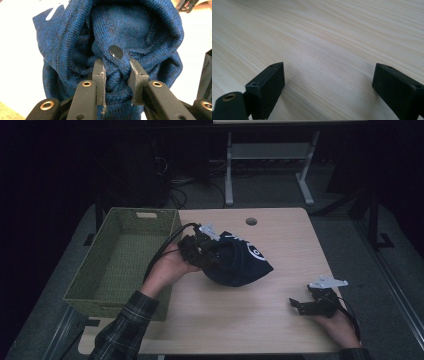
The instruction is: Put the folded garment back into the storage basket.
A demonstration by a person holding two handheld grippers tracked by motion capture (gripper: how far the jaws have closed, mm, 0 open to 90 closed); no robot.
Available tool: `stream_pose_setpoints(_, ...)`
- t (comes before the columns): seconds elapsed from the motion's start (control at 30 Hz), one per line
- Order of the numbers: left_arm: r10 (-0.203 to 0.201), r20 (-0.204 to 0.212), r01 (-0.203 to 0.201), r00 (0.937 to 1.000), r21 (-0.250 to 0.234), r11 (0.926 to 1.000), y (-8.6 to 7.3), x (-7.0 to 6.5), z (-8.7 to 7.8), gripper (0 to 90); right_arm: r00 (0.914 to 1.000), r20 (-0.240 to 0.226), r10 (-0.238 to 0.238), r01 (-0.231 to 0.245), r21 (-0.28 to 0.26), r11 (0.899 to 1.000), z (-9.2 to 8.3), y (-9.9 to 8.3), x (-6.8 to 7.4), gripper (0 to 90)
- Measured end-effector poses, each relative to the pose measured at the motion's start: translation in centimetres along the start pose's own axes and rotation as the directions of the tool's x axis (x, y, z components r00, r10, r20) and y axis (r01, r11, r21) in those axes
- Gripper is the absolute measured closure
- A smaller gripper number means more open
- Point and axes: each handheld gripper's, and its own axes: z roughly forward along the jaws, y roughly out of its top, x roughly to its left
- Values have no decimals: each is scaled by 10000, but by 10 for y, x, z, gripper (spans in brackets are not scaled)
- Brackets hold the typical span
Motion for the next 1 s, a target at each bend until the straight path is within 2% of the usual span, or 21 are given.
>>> stream_pose_setpoints(0.3, -386, -488, 378, 9981, -183, 9991, -8, 16, -27, 703, 10000, 2, -1, 1, -4, 10000, 0, 0, 0, 104)
stream_pose_setpoints(0.5, -791, -901, 764, 9928, -330, 9965, -20, 27, -44, 703, 10000, 2, -8, 8, -6, 10000, 0, 0, 0, 104)
stream_pose_setpoints(0.8, -1466, -1466, 1398, 9783, -556, 9886, -41, 44, -68, 703, 10000, 2, -21, 21, -12, 10000, 0, 0, 0, 104)
stream_pose_setpoints(1.0, -1885, -1882, 1785, 9639, -691, 9815, -56, 55, -82, 703, 10000, 2, 3, -3, -3, 10000, 0, 0, 0, 104)
